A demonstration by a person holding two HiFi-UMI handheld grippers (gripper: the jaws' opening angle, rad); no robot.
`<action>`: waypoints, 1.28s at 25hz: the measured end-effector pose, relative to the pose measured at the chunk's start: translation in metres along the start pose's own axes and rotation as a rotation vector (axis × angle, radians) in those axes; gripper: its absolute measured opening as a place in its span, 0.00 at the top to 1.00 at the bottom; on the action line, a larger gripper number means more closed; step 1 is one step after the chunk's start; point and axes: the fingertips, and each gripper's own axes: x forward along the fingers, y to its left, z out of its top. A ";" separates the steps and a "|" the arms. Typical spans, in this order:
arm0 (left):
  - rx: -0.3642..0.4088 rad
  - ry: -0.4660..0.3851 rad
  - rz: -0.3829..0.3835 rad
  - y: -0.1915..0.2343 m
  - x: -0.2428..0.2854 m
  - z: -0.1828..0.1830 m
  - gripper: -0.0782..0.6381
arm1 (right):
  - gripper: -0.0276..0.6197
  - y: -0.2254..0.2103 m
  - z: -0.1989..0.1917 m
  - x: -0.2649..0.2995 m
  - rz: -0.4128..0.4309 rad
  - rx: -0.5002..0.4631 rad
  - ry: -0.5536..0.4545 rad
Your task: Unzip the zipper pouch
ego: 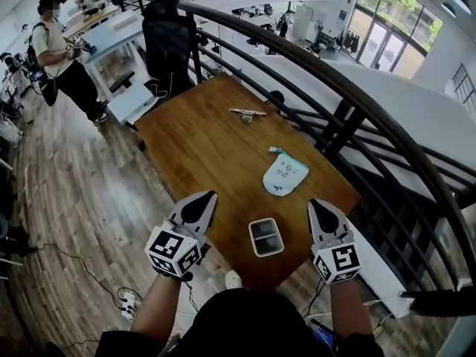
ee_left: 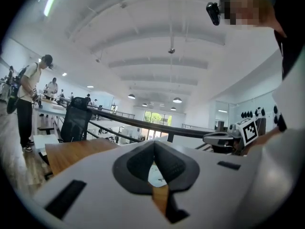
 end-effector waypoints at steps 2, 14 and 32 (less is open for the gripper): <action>0.005 -0.030 0.010 0.000 -0.007 0.006 0.87 | 0.96 0.000 0.002 -0.007 -0.013 0.005 -0.005; 0.036 -0.083 0.136 -0.013 -0.032 0.021 0.87 | 0.97 -0.027 0.018 -0.034 0.035 0.047 -0.091; 0.036 -0.133 0.210 -0.051 -0.046 0.031 0.87 | 0.97 -0.026 0.019 -0.034 0.155 0.073 -0.131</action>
